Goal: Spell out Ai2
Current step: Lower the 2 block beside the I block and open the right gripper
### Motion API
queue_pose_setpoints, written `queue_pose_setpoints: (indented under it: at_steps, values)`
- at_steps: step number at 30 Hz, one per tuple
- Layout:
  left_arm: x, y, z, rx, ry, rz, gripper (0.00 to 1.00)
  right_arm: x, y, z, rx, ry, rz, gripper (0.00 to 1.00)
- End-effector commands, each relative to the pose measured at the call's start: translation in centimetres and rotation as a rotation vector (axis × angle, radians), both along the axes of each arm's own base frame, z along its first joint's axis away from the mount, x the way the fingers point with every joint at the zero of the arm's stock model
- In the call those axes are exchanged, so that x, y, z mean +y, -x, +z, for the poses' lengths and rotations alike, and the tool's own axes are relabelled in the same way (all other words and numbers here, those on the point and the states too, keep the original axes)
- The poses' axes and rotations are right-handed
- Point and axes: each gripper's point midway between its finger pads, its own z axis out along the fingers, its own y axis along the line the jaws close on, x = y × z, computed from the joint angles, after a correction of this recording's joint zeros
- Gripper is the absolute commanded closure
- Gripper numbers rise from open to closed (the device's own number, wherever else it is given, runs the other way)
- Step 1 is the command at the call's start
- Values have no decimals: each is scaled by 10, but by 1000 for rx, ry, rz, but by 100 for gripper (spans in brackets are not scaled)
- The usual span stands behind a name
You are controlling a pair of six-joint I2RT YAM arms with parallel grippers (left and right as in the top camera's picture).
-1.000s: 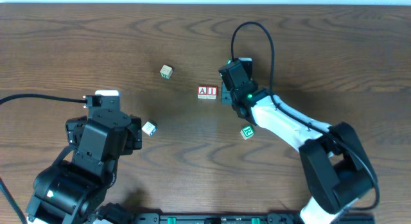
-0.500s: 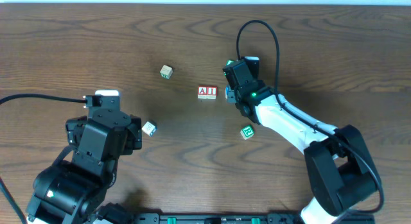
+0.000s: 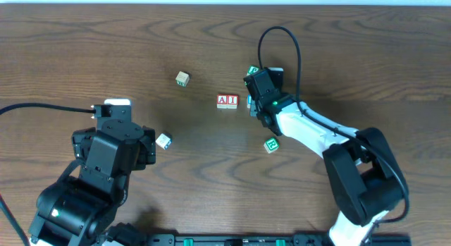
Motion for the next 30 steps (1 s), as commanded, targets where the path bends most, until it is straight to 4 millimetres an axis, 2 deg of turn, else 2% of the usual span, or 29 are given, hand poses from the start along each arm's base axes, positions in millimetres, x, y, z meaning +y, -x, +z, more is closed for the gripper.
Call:
queue_pose_setpoints:
  at_steps: [1,18,30]
  values:
    - [3,0,4,-14,-5,16,5,0,-7,-1,-14,-2,-17,42]
    - [3,0,4,-15,-5,16,5,4,-16,3,-50,5,19,42]
    - [3,0,4,-15,-5,16,5,21,-16,3,-48,-76,46,43]
